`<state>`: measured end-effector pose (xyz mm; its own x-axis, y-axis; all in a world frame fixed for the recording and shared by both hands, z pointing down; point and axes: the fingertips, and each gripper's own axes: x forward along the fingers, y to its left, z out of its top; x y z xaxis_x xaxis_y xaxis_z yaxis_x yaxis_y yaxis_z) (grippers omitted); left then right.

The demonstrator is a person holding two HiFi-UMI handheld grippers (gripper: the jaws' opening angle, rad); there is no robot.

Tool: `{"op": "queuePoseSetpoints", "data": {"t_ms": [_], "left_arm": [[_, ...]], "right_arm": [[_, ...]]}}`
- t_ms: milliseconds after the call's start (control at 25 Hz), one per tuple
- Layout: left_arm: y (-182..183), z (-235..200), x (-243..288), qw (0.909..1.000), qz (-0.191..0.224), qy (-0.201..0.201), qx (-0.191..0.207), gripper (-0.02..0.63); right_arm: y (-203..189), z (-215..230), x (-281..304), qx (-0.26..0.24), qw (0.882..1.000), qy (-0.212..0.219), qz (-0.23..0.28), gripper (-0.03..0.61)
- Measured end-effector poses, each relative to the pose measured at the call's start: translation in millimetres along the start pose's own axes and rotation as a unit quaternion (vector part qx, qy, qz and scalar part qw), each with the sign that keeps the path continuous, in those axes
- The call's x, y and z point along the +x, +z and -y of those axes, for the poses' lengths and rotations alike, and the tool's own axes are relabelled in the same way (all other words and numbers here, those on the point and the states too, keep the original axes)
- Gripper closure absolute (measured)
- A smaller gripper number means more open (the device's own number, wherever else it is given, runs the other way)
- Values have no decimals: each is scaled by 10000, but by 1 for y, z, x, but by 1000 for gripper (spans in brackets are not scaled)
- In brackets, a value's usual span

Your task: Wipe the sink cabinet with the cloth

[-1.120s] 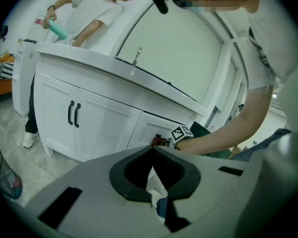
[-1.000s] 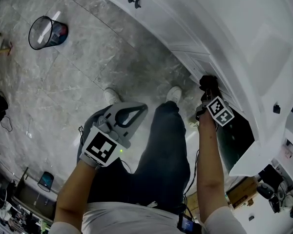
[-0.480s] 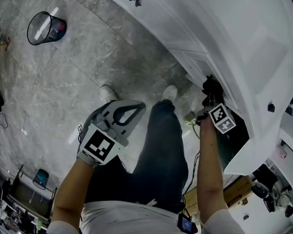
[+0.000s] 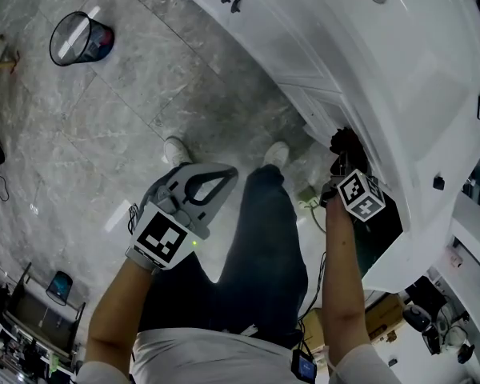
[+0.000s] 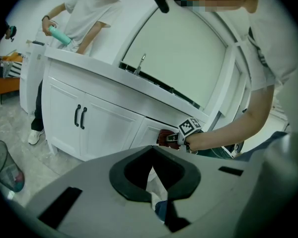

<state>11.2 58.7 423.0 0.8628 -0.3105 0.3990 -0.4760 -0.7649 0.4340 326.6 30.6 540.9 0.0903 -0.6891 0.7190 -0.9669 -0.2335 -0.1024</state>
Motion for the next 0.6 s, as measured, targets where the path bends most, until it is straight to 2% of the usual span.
{"op": "queuePoseSetpoints", "data": {"t_ms": [120,440,600], "left_arm": [[3,-1,-2,10000,36,52,-7,603],[11,-5,-10,9996,118,245,-39,603],[12,-9,-17,9990,217,385,-85,603]], "right_arm": [[5,-10,2,112,9999,93,-9,492],[31,-67,24,489,9960,742,100,491],[37,-85,29,722,9931,919,60,491]]}}
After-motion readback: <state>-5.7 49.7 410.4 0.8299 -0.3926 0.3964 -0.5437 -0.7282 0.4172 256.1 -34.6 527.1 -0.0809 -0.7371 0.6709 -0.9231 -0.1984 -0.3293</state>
